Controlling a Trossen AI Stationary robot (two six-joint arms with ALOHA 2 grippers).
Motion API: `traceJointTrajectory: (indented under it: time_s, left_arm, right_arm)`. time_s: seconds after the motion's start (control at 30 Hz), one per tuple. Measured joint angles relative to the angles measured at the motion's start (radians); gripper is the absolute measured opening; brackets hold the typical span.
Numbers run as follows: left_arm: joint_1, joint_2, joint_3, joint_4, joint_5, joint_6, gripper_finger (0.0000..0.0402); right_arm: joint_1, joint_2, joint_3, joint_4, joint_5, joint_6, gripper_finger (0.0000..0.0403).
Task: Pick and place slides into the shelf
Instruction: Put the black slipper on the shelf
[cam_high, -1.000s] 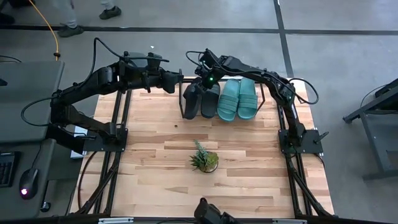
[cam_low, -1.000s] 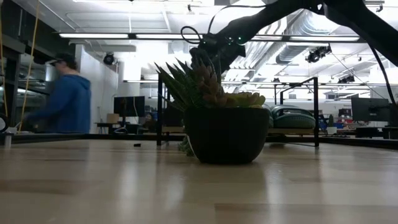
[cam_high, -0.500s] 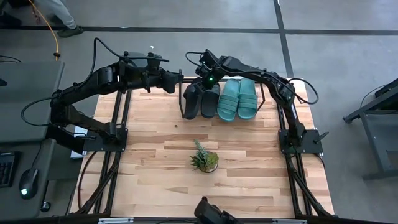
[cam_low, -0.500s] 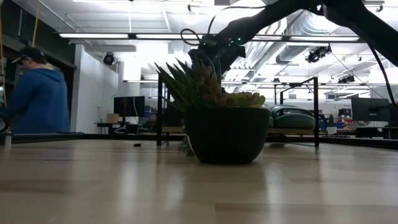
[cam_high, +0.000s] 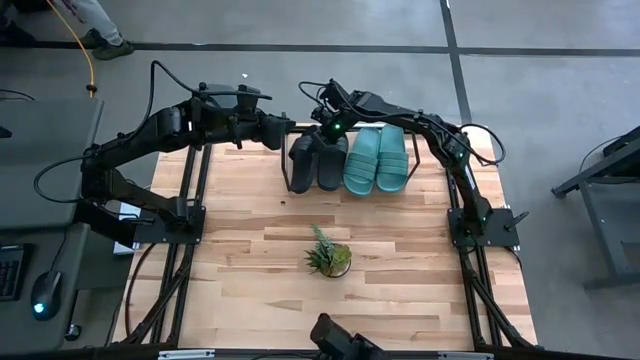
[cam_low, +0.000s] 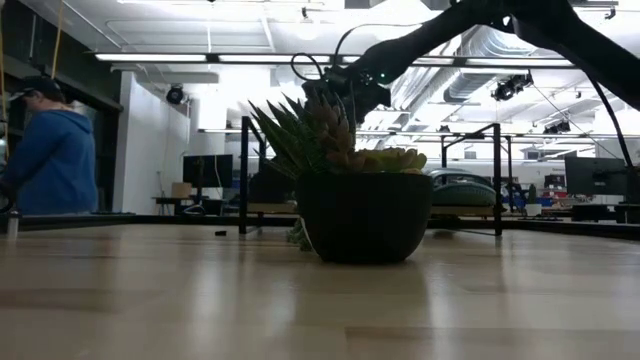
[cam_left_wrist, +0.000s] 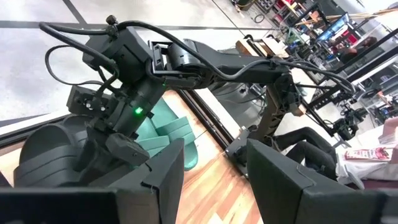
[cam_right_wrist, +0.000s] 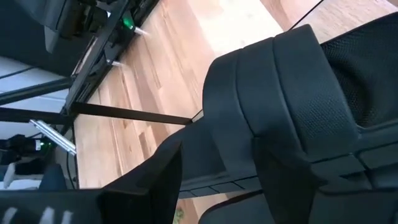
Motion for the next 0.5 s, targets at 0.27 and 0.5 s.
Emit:
traceJointTrajectory:
  time_s: [0.27, 0.5]
  left_arm:
    - [0.0, 0.0, 0.0, 0.0, -0.002, 0.0, 0.0156]
    - [0.0, 0.0, 0.0, -0.002, -0.002, 0.006, 0.0156]
  right_arm:
    - [0.003, -0.005, 0.0, -0.008, 0.001, -0.021, 0.019]
    - [0.031, -0.003, 0.104, -0.164, 0.154, -0.15, 0.019]
